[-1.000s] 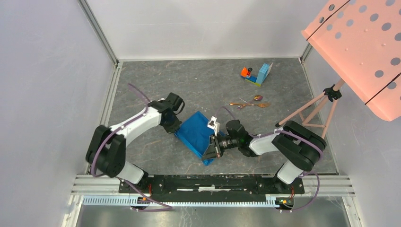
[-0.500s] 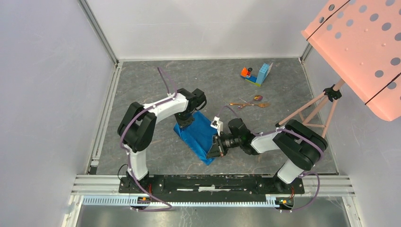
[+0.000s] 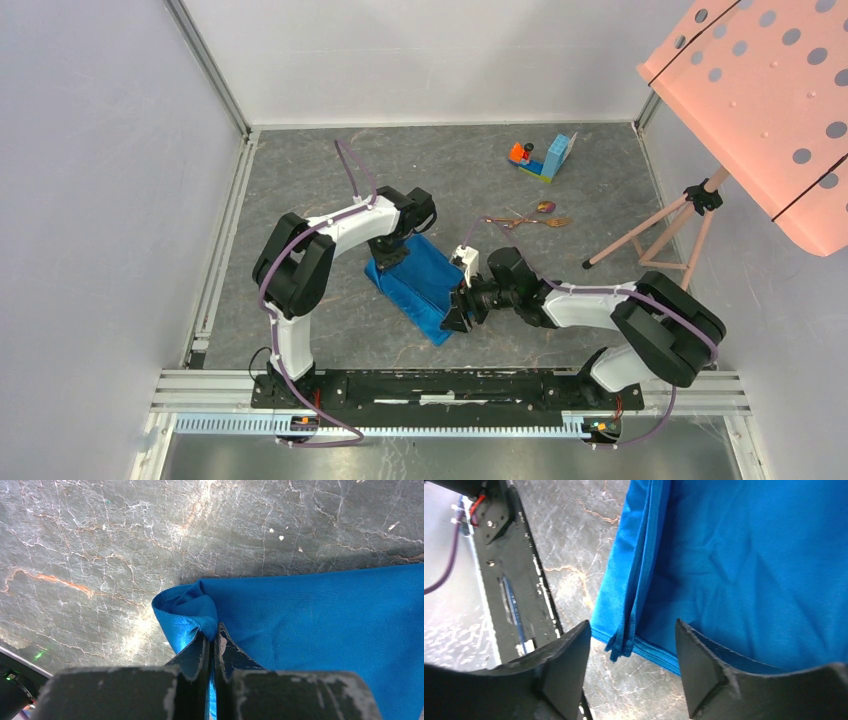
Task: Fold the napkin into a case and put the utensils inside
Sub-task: Fold the lower triangle-folded napkin at the center of the board, then smooth out the 2/3-rectangle-folded napkin at the center of the board.
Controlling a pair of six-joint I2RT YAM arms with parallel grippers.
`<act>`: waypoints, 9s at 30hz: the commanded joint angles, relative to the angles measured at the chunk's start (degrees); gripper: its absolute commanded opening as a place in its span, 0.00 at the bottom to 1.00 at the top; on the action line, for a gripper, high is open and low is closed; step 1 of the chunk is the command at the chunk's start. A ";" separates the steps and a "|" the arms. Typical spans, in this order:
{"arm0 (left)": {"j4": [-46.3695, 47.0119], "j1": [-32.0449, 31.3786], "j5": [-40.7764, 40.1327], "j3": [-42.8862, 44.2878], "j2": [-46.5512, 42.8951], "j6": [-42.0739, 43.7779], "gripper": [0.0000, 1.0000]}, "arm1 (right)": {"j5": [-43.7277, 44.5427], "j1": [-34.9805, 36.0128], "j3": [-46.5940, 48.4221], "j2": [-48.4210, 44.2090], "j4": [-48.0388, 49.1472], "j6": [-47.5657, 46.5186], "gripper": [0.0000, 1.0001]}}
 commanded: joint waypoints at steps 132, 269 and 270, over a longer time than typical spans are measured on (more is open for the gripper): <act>46.13 22.16 42.80 -32.26 -12.23 24.38 0.11 | -12.90 2.95 15.43 27.05 20.19 19.34 0.68; 47.72 8.32 40.95 -43.40 -25.47 22.08 0.25 | -9.98 -5.75 26.65 31.55 17.10 23.74 0.51; 47.86 8.32 40.94 -43.43 -25.59 22.00 0.25 | -10.17 -5.72 25.71 31.20 17.97 24.34 0.51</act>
